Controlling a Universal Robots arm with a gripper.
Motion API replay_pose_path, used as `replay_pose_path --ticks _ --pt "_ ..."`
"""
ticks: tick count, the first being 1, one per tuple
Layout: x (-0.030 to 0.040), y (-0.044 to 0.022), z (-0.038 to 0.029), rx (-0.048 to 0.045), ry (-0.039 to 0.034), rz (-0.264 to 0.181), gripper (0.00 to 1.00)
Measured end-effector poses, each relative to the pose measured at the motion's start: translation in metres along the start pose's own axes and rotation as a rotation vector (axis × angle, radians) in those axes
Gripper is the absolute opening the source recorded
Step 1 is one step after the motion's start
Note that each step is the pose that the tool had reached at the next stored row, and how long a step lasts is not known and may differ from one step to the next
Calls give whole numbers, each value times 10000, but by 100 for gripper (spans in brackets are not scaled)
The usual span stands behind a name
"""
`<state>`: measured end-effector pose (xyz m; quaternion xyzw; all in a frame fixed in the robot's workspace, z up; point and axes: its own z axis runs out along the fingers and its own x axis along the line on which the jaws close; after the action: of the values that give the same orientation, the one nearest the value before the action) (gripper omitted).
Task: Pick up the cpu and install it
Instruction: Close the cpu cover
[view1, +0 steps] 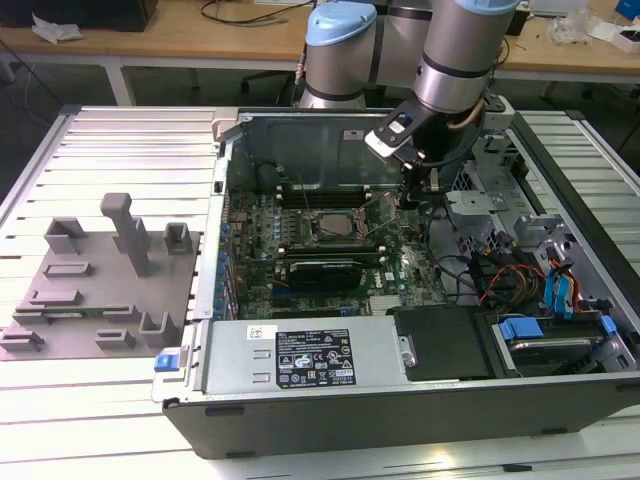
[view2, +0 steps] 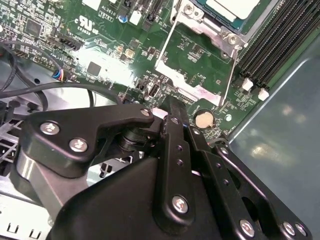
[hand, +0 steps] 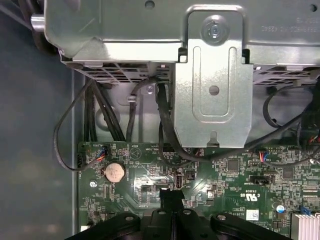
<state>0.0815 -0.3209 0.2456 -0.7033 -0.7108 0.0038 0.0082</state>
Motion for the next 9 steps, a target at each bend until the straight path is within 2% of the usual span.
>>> replay_pose_path --ticks 9 --pt "80 -28 38 -1 1 2 11"
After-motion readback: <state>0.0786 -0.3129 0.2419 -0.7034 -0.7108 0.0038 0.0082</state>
